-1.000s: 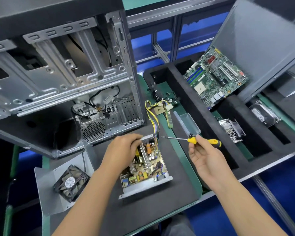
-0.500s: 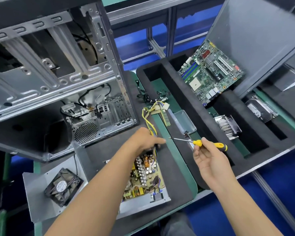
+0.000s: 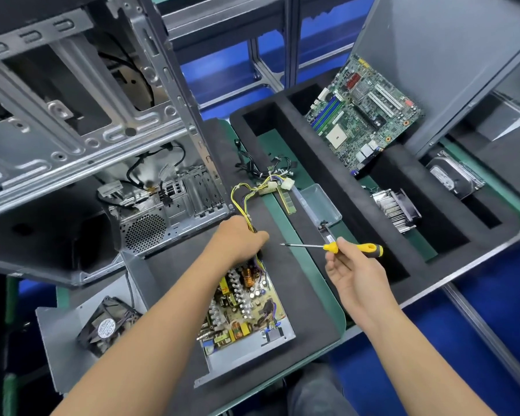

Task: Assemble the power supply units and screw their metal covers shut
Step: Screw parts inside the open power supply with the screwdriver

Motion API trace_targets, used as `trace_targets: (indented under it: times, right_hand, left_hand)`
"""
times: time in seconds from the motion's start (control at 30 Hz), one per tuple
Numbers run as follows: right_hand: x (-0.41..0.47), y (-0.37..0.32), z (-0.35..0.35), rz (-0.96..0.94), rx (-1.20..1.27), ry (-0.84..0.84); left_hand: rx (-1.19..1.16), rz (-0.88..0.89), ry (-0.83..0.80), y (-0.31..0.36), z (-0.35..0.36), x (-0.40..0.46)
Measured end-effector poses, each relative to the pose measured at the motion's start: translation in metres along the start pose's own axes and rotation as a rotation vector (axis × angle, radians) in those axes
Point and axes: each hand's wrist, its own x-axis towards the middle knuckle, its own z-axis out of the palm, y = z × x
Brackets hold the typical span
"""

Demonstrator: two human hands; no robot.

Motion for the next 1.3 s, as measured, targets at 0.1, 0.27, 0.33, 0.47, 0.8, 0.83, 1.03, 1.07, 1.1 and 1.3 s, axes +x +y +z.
trace_targets:
  times: [0.1, 0.27, 0.33, 0.47, 0.8, 0.83, 1.03, 1.07, 1.1, 1.3]
  right_hand:
    - [-0.001, 0.003, 0.0, 0.012, 0.005, 0.008]
    - [-0.002, 0.005, 0.0, 0.022, 0.015, 0.024]
    - [-0.003, 0.005, 0.001, 0.023, 0.015, 0.023]
    - [-0.004, 0.005, 0.003, 0.025, 0.008, 0.014]
    - [-0.002, 0.003, 0.011, -0.073, -0.145, -0.051]
    - [-0.002, 0.003, 0.012, -0.096, -0.187, -0.068]
    - [-0.001, 0.002, 0.028, -0.245, -0.455, -0.081]
    - [0.0, 0.002, 0.03, -0.27, -0.511, -0.082]
    - [0.001, 0.002, 0.032, -0.29, -0.569, -0.086]
    - [0.005, 0.01, 0.04, -0.349, -0.743, -0.129]
  left_hand:
    - [-0.136, 0.007, 0.078, -0.005, 0.008, -0.008]
    - [-0.357, -0.007, 0.074, -0.011, 0.01, -0.004]
    - [-0.425, -0.062, 0.108, -0.011, 0.01, -0.001]
    - [-0.465, -0.127, 0.186, -0.009, 0.008, -0.002]
    - [0.043, 0.002, -0.005, -0.02, -0.013, 0.0]
    - [0.029, 0.018, 0.021, -0.022, -0.013, 0.0]
    - [-0.092, 0.116, 0.106, -0.038, -0.009, -0.001]
    - [-0.101, 0.112, 0.121, -0.039, -0.007, -0.001]
    - [-0.103, 0.103, 0.136, -0.038, -0.005, -0.001]
    - [-0.09, 0.063, 0.17, -0.038, 0.0, 0.001]
